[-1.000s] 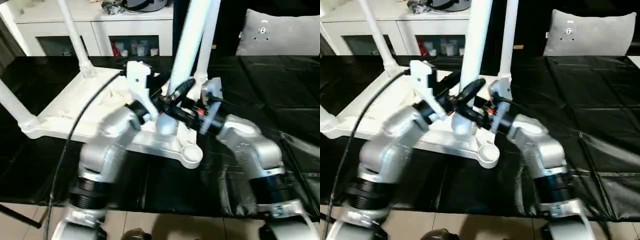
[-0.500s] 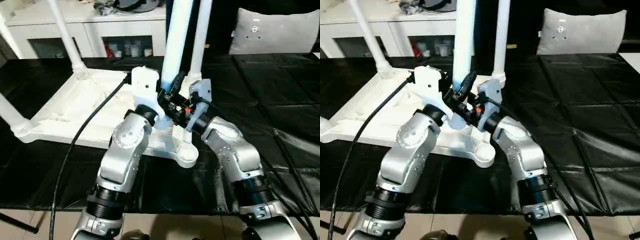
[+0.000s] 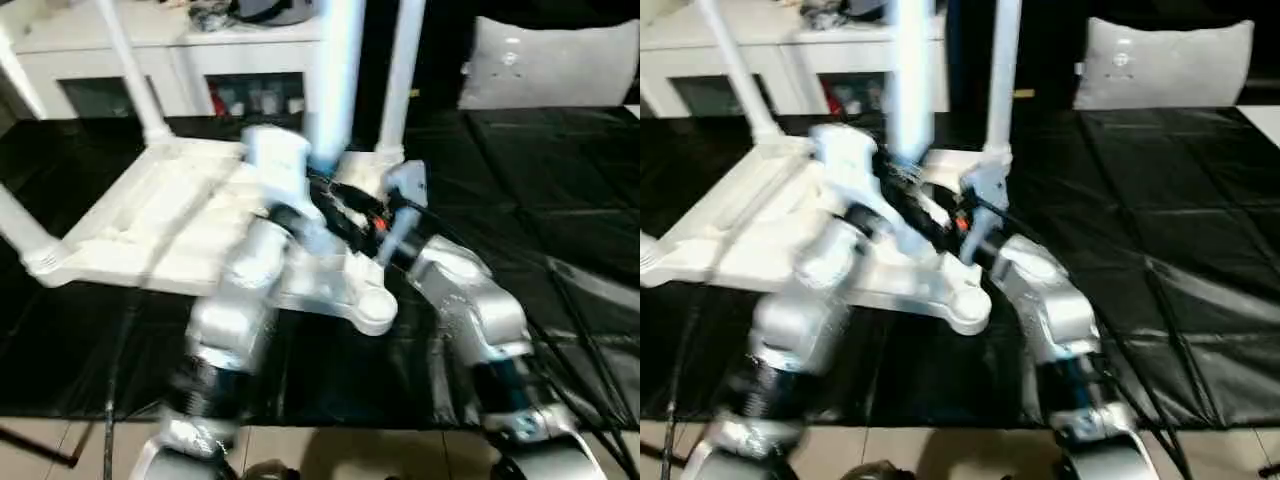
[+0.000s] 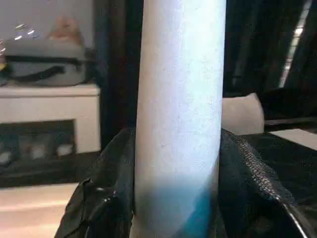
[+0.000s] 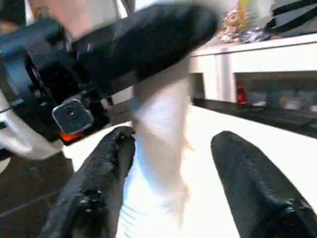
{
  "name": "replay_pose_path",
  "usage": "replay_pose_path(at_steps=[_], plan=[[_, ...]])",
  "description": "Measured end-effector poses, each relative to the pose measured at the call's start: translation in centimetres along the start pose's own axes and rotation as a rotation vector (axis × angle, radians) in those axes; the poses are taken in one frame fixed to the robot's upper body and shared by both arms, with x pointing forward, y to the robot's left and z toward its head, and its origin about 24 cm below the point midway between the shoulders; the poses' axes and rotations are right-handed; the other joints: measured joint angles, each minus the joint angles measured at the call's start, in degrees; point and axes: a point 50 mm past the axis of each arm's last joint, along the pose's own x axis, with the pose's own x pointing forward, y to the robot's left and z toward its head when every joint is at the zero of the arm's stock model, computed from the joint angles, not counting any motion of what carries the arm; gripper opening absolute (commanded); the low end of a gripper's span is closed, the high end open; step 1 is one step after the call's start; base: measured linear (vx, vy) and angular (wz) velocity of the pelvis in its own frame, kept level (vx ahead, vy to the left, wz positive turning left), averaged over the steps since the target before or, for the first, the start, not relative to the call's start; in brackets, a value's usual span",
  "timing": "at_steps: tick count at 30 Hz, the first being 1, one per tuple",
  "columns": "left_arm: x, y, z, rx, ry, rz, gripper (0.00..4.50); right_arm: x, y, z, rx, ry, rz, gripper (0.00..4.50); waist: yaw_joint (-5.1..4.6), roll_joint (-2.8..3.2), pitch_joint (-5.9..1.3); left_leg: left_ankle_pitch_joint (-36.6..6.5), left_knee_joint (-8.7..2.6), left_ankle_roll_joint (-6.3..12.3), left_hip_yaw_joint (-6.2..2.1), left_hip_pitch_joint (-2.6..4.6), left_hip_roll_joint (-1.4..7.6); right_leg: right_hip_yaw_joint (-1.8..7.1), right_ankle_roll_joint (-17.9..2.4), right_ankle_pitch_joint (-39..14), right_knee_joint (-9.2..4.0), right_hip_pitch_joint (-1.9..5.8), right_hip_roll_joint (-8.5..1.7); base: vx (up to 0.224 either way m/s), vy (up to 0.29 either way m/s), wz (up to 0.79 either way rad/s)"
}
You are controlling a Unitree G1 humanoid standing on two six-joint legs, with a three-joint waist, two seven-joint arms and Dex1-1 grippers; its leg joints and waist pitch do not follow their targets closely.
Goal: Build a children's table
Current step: Pick table leg
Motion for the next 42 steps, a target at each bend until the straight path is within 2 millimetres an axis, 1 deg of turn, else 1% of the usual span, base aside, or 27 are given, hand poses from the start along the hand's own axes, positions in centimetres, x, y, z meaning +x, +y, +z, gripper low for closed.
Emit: replay_pose_path(at_steps=[1, 2, 3, 5, 8, 9, 10, 13, 16, 20, 24, 27, 32, 34, 36, 42], plan=[[0.0, 0.1, -0.1, -0.015, 0.011, -0.011, 1.9, -0.3, -0.1, 0.1, -0.009, 0.005, -0.001, 3.2, 0.04, 0.0, 0.0, 0.0, 0.0, 0.03, 0.0, -0.01, 0.0, 0.0, 0.0, 0.0, 0.0, 0.0, 0.0, 0.0, 0.0, 0.0], [-0.1, 0.6, -0.4, -0.042, 0.034, -0.039, 1.9, -1.0, -0.4, 0.4, -0.014, 0.024, 0.008, 3.2, 0.22, -0.01, 0.0, 0.0, 0.02, 0.07, 0.0, -0.01, 0.0, 0.01, 0.0, 0.0, -0.01, 0.0, 0.0, 0.0, 0.0, 0.0], [-0.2, 0.8, -0.4, -0.049, 0.042, -0.054, 1.9, -1.4, -0.7, 0.6, -0.006, 0.034, 0.016, 3.31, 0.37, -0.02, 0.01, 0.0, 0.03, 0.08, 0.0, -0.02, 0.0, 0.01, 0.0, 0.0, -0.01, 0.0, 0.0, 0.0, 0.0, 0.0], [-0.3, 1.3, -0.3, -0.127, 0.05, -0.103, 1.9, -2.6, -1.8, 1.2, 0.027, 0.035, 0.001, 3.49, 0.84, -0.03, 0.02, 0.1, 0.06, 0.2, 0.0, -0.02, 0.0, 0.01, 0.0, 0.0, -0.01, 0.01, -0.02, 0.0, 0.0, 0.0], [-0.4, 1.7, 0.0, -0.229, 0.045, -0.144, 1.9, -3.9, -3.0, 2.1, 0.057, 0.004, -0.03, 3.73, 0.87, -0.03, 0.02, 0.1, 0.06, 0.21, 0.01, 0.0, 0.0, 0.01, 0.0, 0.0, 0.01, 0.01, -0.02, 0.0, 0.0, 0.0], [-0.5, 1.6, 0.1, -0.272, 0.047, -0.172, 1.9, -4.1, -3.2, 2.2, 0.07, -0.001, -0.022, 3.76, 0.85, -0.03, 0.02, 0.1, 0.06, 0.22, 0.01, 0.0, 0.0, 0.01, 0.0, 0.0, 0.02, 0.01, -0.02, 0.0, 0.0, 0.0], [-0.6, 1.3, 0.2, -0.332, 0.046, -0.234, 1.9, -4.6, -3.4, 2.4, 0.094, -0.006, 0.0, 3.76, 0.88, -0.04, 0.02, 0.1, 0.06, 0.22, 0.01, -0.01, 0.0, 0.01, 0.0, 0.0, 0.02, 0.01, -0.02, 0.0, 0.0, 0.0], [-0.8, 0.7, 0.8, -0.424, 0.03, -0.34, 1.9, -5.2, -3.5, 2.7, 0.131, 0.007, 0.054, 3.76, 0.91, -0.05, 0.03, 0.1, 0.06, 0.22, 0.01, 0.0, 0.0, 0.01, 0.0, 0.0, 0.03, 0.01, -0.01, 0.0, 0.0, 0.0], [-1.1, 0.2, 1.5, -0.535, 0.018, -0.457, 1.9, -5.9, -3.0, 3.3, 0.163, 0.038, 0.169, 3.76, 0.98, -0.06, 0.03, 0.1, 0.07, 0.23, 0.02, -0.01, 0.0, 0.01, 0.0, 0.0, 0.03, -0.01, -0.01, 0.0, 0.0, 0.0], [-1.3, -0.3, 2.2, -0.595, -0.005, -0.547, 1.9, -6.0, -2.6, 3.5, 0.173, 0.039, 0.234, 3.76, 1.01, -0.07, 0.03, 0.2, 0.08, 0.26, 0.02, 0.01, 0.0, 0.0, 0.0, 0.0, 0.04, 0.0, -0.01, 0.0, 0.0, 0.0], [-1.6, -0.5, 2.6, -0.597, -0.002, -0.627, 1.9, -6.2, -2.3, 3.8, 0.174, 0.048, 0.288, 3.76, 1.14, -0.11, 0.06, 0.2, 0.12, 0.27, 0.02, 0.01, 0.0, 0.01, 0.0, 0.0, 0.03, 0.02, -0.01, 0.0, 0.0, 0.0], [-1.8, -0.6, 2.6, -0.579, 0.021, -0.675, 1.9, -6.2, -1.7, 4.1, 0.146, 0.068, 0.351, 3.76, 1.38, -0.2, 0.07, 0.2, 0.1, 0.27, 0.02, 0.02, 0.0, 0.0, 0.0, 0.0, 0.03, 0.02, -0.01, 0.0, 0.0, 0.0], [-2.1, -1.6, 3.0, -0.492, 0.04, -0.794, 1.9, -5.7, -1.2, 3.9, 0.137, 0.1, 0.403, 3.76, 1.64, -0.32, 0.1, 0.2, 0.11, 0.27, 0.03, 0.01, 0.0, 0.02, 0.0, 0.0, 0.03, 0.02, -0.01, 0.0, 0.0, 0.0], [-2.2, -2.0, 3.2, -0.466, 0.031, -0.839, 1.9, -5.6, -1.0, 4.2, 0.123, 0.119, 0.441, 3.76, 1.97, -0.37, 0.08, 0.2, 0.11, 0.27, 0.03, 0.03, 0.0, 0.01, 0.0, 0.0, 0.03, 0.03, -0.01, 0.0, 0.0, 0.0], [-2.4, -2.3, 3.2, -0.44, 0.035, -0.871, 1.9, -5.5, -0.9, 4.0, 0.117, 0.14, 0.459, 3.76, 2.28, -0.39, 0.07, 0.2, 0.11, 0.27, 0.03, 0.04, 0.0, 0.01, 0.0, 0.0, 0.03, 0.03, -0.01, 0.0, 0.0, 0.0], [-2.5, -2.8, 3.1, -0.414, 0.055, -0.927, 1.9, -5.1, -0.4, 3.2, 0.094, 0.212, 0.5, 3.76, 2.38, -0.73, 0.05, 0.2, 0.11, 0.27, 0.03, 0.03, 0.0, 0.02, 0.0, 0.0, 0.03, 0.03, -0.01, 0.0, 0.0, 0.0]])
